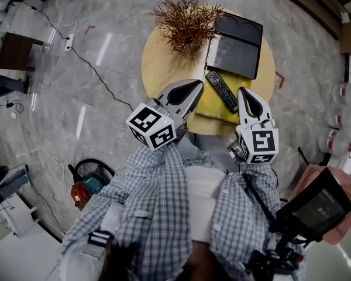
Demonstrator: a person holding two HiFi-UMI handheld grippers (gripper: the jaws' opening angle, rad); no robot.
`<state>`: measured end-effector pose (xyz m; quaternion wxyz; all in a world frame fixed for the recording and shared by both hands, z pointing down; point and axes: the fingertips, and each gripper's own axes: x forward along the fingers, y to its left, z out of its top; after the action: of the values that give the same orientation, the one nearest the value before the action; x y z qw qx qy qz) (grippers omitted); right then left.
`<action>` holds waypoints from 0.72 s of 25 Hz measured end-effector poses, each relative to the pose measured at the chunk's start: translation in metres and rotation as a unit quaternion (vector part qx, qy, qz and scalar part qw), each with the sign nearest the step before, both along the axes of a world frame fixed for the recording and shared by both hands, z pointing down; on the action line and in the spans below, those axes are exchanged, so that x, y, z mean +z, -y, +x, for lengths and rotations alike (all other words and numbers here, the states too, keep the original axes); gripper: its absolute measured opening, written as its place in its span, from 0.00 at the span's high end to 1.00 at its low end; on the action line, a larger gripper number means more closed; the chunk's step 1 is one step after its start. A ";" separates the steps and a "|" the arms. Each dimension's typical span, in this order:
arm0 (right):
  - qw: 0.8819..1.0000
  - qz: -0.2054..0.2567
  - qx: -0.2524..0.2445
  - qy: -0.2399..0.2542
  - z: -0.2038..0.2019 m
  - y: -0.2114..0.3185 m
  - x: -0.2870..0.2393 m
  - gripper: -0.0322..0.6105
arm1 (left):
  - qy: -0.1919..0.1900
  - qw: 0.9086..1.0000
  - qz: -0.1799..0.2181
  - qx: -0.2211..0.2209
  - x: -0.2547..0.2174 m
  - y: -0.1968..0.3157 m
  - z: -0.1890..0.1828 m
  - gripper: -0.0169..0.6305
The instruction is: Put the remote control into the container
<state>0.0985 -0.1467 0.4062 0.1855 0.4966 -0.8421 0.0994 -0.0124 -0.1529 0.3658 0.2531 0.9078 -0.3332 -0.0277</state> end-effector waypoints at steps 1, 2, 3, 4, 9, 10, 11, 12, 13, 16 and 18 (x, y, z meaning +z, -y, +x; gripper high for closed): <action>1.000 0.006 -0.002 0.006 -0.001 0.001 -0.006 0.94 | 0.005 1.000 0.009 0.001 -0.003 0.001 0.001 0.96; 1.000 0.012 -0.004 0.013 -0.001 0.002 -0.012 0.94 | 0.011 1.000 0.016 0.003 -0.006 0.002 0.002 0.96; 1.000 0.019 -0.005 0.018 -0.001 0.003 -0.017 0.94 | 0.017 1.000 0.022 0.006 -0.007 0.003 0.004 0.96; 0.999 0.027 -0.006 0.022 -0.001 0.004 -0.022 0.94 | 0.021 0.999 0.027 0.010 -0.009 0.003 0.005 0.96; 0.997 0.071 -0.013 0.030 -0.001 0.006 -0.051 0.94 | 0.026 0.998 0.045 0.026 -0.021 0.001 0.010 0.96; 0.996 0.079 -0.015 0.027 -0.001 0.006 -0.055 0.94 | 0.030 0.998 0.048 0.027 -0.023 0.001 0.010 0.96; 0.996 0.086 -0.018 0.024 -0.002 0.006 -0.059 0.94 | 0.033 0.998 0.051 0.028 -0.024 0.001 0.010 0.96; 0.995 0.090 -0.021 0.022 -0.002 0.005 -0.061 0.94 | 0.033 0.998 0.052 0.029 -0.025 0.000 0.011 0.96; 0.995 0.091 -0.023 0.022 -0.003 0.005 -0.061 0.94 | 0.032 0.998 0.052 0.030 -0.026 0.000 0.012 0.96; 0.996 0.081 -0.022 0.024 -0.002 0.006 -0.057 0.94 | 0.025 0.998 0.049 0.032 -0.026 -0.001 0.013 0.96; 0.997 0.072 -0.018 0.026 -0.001 0.007 -0.052 0.94 | 0.029 0.998 0.050 0.033 -0.024 -0.002 0.013 0.96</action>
<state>0.0974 -0.1539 0.3542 0.1294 0.4903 -0.8605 0.0479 0.0004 -0.1509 0.3416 0.1986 0.9301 -0.3087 -0.0093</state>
